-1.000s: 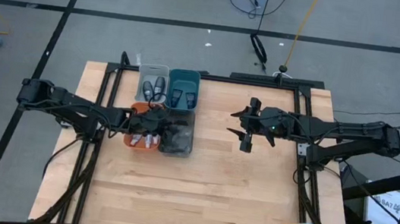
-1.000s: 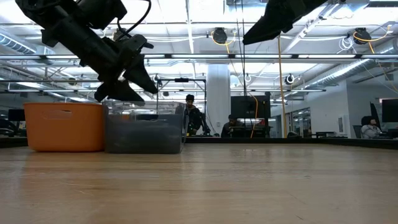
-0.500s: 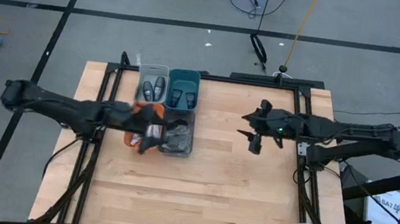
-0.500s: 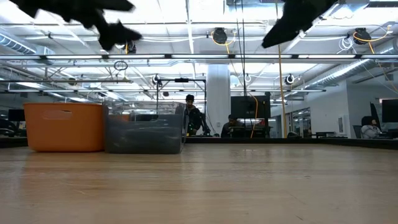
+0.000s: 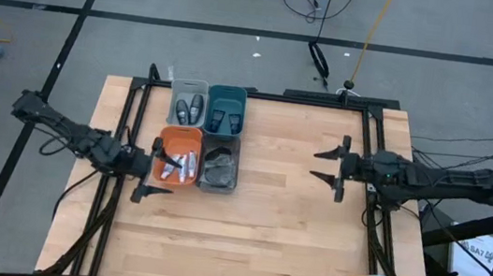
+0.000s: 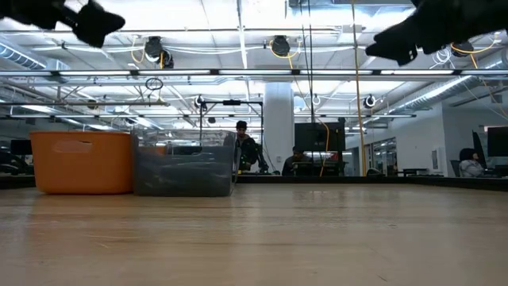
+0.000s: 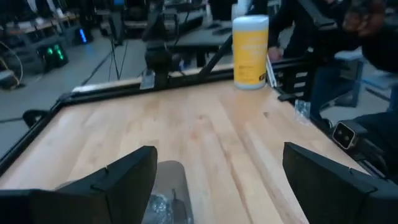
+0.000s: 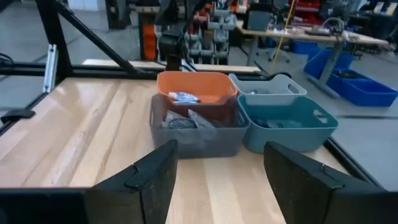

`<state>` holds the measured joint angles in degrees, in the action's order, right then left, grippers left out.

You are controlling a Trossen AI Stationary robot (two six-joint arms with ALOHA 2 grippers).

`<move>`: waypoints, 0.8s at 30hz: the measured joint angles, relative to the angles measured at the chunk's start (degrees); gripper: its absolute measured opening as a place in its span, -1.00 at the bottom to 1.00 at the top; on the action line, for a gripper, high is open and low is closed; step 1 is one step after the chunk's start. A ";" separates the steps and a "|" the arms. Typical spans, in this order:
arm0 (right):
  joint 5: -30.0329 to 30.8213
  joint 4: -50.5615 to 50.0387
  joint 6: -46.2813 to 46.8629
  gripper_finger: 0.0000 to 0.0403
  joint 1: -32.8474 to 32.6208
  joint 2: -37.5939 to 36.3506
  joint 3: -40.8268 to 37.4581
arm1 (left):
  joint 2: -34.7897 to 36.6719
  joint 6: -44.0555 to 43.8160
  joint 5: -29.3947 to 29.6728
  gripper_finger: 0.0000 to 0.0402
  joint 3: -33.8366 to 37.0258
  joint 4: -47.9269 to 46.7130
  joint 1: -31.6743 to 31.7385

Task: Pick & Place Travel size toiletries
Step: Return to Home Position

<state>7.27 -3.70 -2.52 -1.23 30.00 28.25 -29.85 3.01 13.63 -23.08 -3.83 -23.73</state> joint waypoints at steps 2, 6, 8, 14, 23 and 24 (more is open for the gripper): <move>-0.13 3.08 0.31 0.13 -0.03 -2.16 -3.56 | 1.48 -0.59 1.88 0.69 3.54 3.52 -1.14; -3.76 3.96 -1.03 0.12 0.00 -7.42 -7.27 | 3.52 -6.49 6.23 0.72 9.13 5.34 -2.46; -5.94 5.11 -0.45 0.12 -0.03 -10.39 -8.68 | 4.49 -8.10 6.65 0.71 11.34 8.08 -3.19; -8.80 7.88 4.66 0.12 -0.03 -19.48 -15.99 | 7.30 -4.87 7.82 0.66 14.98 13.88 -6.95; -12.06 9.52 4.49 0.13 -0.03 -24.52 -19.79 | 7.82 -6.35 14.24 0.67 17.95 16.32 -12.41; -12.07 9.69 4.43 0.13 -0.03 -24.69 -19.99 | 7.83 -6.16 14.50 0.68 18.65 17.70 -13.07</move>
<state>-4.80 5.99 1.92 -1.26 5.32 8.26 -22.02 -3.15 28.14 -4.43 13.87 -36.80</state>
